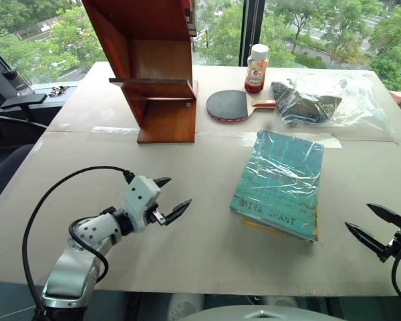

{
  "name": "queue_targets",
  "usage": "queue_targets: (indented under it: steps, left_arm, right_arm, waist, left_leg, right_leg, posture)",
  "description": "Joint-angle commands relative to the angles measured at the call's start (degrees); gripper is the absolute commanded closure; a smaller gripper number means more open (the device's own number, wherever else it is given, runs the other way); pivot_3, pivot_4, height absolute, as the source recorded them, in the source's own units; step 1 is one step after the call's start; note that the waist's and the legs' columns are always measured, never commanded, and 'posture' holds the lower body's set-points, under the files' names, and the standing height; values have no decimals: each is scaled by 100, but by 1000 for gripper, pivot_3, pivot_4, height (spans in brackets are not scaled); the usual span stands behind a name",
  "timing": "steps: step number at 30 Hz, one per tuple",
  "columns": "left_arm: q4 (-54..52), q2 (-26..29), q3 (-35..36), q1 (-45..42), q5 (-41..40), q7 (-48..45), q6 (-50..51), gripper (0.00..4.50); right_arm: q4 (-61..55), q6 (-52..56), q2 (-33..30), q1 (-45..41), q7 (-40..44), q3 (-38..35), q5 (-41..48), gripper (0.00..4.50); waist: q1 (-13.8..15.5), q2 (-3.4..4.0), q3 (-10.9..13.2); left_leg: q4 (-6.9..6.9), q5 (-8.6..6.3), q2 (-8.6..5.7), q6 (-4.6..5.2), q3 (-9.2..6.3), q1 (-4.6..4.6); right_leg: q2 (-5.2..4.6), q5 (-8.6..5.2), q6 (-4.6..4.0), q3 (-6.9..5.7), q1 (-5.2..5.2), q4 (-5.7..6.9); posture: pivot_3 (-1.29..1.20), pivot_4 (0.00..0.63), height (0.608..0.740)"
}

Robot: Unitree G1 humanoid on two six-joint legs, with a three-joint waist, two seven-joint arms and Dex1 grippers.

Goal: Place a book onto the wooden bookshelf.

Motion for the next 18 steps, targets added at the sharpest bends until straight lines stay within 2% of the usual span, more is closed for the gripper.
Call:
queue_targets:
  steps: [1,18]
  left_arm:
    - [45,84,25,-50,1,-112,-153,63]
    - [260,98,96,-130,-51,-314,-344,63]
  right_arm:
    - [-79,-71,-15,-47,-12,-215,62,0]
    - [-20,-165,0,-61,-92,-254,-21,0]
  waist:
    - [0,0,0]
    - [1,0,0]
  left_leg:
    - [0,0,0,0,0,0]
    - [0,0,0,0,1,0]
  right_leg:
    - [0,0,0,0,0,0]
    - [0,0,0,0,0,0]
  posture:
    - [0,150,740]
    - [0,150,740]
